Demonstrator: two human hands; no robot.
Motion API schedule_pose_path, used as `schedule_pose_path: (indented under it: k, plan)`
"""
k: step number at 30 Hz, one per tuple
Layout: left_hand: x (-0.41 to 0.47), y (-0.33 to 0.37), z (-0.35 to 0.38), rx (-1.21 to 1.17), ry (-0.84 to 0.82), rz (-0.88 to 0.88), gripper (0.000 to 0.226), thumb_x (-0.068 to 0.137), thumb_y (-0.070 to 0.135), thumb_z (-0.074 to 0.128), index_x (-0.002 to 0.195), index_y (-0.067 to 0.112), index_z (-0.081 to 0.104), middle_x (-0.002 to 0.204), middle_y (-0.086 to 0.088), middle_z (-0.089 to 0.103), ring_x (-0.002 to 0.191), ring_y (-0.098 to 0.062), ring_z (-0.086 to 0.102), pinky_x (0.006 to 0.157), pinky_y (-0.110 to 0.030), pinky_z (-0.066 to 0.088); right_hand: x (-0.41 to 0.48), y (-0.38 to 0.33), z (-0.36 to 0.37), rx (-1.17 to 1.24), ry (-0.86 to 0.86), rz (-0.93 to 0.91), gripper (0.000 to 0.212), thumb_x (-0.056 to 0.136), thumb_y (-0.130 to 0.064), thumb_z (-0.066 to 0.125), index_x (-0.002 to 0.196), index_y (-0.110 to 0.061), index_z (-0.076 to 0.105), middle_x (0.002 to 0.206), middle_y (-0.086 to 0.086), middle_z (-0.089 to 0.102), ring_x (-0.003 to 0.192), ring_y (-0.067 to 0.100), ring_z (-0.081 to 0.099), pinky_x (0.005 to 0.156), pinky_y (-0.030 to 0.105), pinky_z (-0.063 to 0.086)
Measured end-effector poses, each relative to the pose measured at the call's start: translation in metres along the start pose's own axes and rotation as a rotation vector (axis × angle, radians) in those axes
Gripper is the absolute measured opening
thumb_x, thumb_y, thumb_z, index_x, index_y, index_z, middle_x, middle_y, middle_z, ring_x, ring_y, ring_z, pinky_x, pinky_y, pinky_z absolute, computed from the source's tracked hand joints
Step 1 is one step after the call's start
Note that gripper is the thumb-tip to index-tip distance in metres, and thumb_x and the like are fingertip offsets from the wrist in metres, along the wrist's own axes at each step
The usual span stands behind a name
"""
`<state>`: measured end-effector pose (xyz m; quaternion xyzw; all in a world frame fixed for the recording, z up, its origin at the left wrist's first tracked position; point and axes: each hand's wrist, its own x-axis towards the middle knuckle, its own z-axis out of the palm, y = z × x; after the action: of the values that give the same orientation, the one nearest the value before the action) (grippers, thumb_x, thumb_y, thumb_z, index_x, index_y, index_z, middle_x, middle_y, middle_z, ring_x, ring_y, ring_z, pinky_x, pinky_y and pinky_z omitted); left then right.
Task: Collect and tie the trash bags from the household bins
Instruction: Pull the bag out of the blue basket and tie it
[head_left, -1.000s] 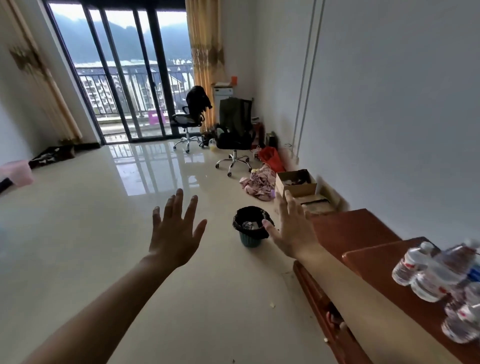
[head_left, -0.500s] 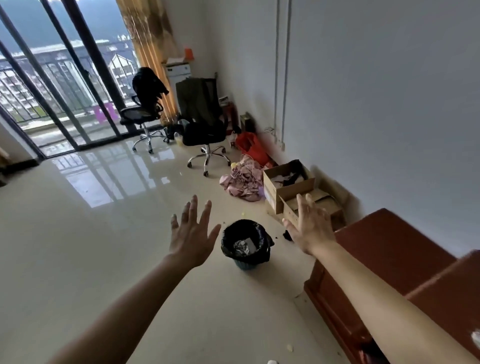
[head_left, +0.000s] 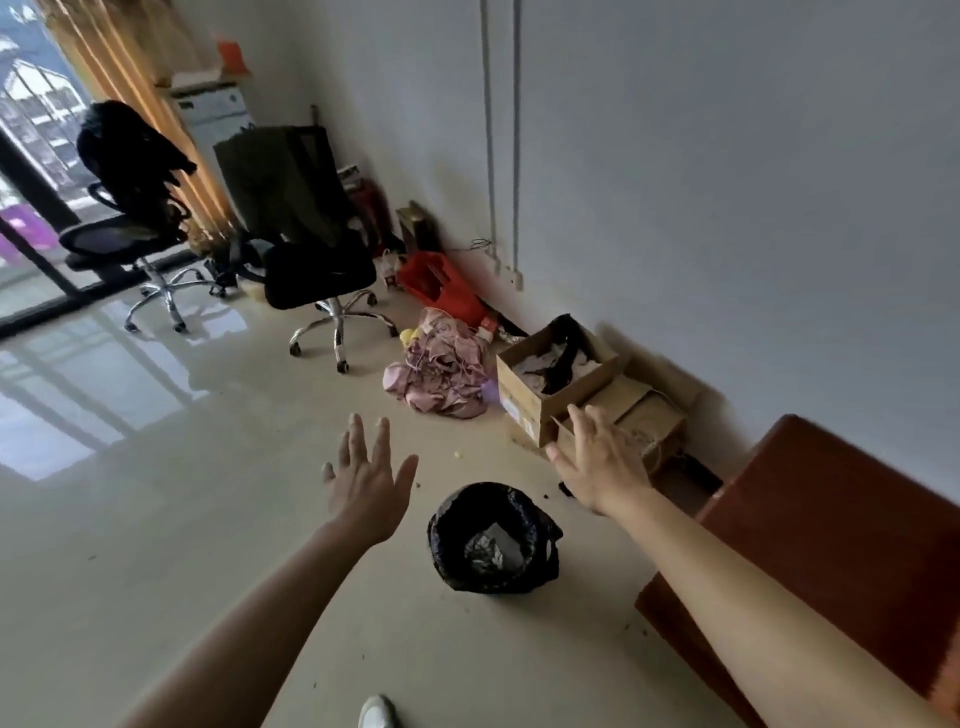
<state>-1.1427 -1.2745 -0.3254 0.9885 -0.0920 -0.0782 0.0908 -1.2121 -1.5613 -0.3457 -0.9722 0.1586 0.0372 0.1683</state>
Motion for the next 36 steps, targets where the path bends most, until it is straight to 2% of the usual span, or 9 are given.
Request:
schedule_pose_path:
  k: [5,9,13,20,24,28,30,32,36]
  plan:
    - [0.109,-0.045,0.037,-0.079,-0.147,0.124,0.072,0.100,0.060,0.026,0.160,0.024,0.007,0.168,-0.012,-0.001,0.152,-0.034,0.014,0.118,-0.051,0.022,0.034,-0.026,0.065,0.030,-0.019,0.269,0.068,0.098,-0.055,0.039,0.153,-0.016,0.024,0.156,0.011,0.033,0.136,0.030,0.043,0.107,0.044,0.042]
    - [0.164,-0.075,0.094,-0.257,-0.263,0.080,0.067,0.102,0.054,0.033,0.158,0.020,0.019,0.166,-0.012,0.016,0.150,-0.032,0.019,0.117,-0.048,0.025,0.051,-0.034,0.134,0.038,-0.104,0.429,0.068,0.099,-0.053,0.040,0.154,-0.016,0.022,0.154,0.010,0.036,0.135,0.027,0.043,0.108,0.041,0.041]
    - [0.205,-0.105,0.193,-0.419,-0.383,-0.096,0.063,0.103,0.047,0.039,0.154,0.012,0.029,0.156,-0.016,0.036,0.144,-0.034,0.033,0.114,-0.047,0.030,0.067,-0.018,0.226,0.081,-0.212,0.542,0.067,0.099,-0.050,0.042,0.154,-0.015,0.025,0.152,0.011,0.037,0.138,0.029,0.039,0.112,0.041,0.035]
    - [0.220,-0.160,0.441,-0.596,-0.484,-0.450,0.052,0.103,0.037,0.045,0.149,0.013,0.036,0.146,-0.009,0.048,0.130,-0.031,0.050,0.104,-0.042,0.042,0.105,0.067,0.454,0.513,-0.188,0.942,0.069,0.096,-0.050,0.051,0.151,-0.014,0.032,0.151,0.015,0.042,0.135,0.031,0.044,0.110,0.041,0.035]
    - [0.237,-0.179,0.564,-0.722,-0.481,-0.749,0.030,0.101,0.024,0.036,0.115,0.006,0.055,0.109,-0.012,0.054,0.091,-0.030,0.055,0.089,-0.040,0.049,0.122,0.108,0.556,0.507,-0.078,0.954,0.070,0.098,-0.053,0.046,0.152,-0.012,0.031,0.156,0.016,0.034,0.144,0.030,0.030,0.115,0.040,0.026]
    - [0.259,-0.183,0.631,-1.046,-0.467,-1.006,0.042,0.103,0.042,0.040,0.126,0.010,0.053,0.110,-0.006,0.050,0.099,-0.021,0.053,0.098,-0.048,0.050,0.139,0.132,0.610,0.676,-0.058,0.958,0.093,0.089,-0.073,0.043,0.157,-0.015,0.017,0.162,0.009,0.026,0.147,0.026,0.027,0.116,0.037,0.025]
    - [0.261,-0.186,0.653,-1.249,-0.593,-1.016,0.060,0.099,0.057,0.042,0.145,0.018,0.043,0.123,-0.004,0.056,0.114,-0.020,0.058,0.100,-0.047,0.050,0.140,0.143,0.630,0.741,-0.100,0.979,0.088,0.086,-0.078,0.041,0.148,-0.016,0.036,0.144,0.004,0.049,0.133,0.023,0.046,0.102,0.032,0.036]
    - [0.259,-0.183,0.657,-1.325,-0.677,-0.948,0.058,0.094,0.058,0.051,0.136,0.018,0.057,0.114,-0.002,0.070,0.103,-0.017,0.067,0.087,-0.040,0.058,0.138,0.147,0.637,0.704,-0.060,0.945,0.070,0.088,-0.074,0.045,0.126,-0.016,0.055,0.113,-0.003,0.061,0.108,0.018,0.056,0.087,0.026,0.038]
    - [0.253,-0.178,0.654,-1.147,-0.301,-1.012,0.012,0.087,0.024,0.071,0.087,0.013,0.068,0.094,-0.005,0.075,0.079,-0.017,0.070,0.073,-0.031,0.061,0.139,0.140,0.638,0.610,0.053,0.935,0.052,0.089,-0.063,0.058,0.110,-0.016,0.053,0.092,-0.008,0.057,0.089,0.017,0.055,0.077,0.025,0.039]
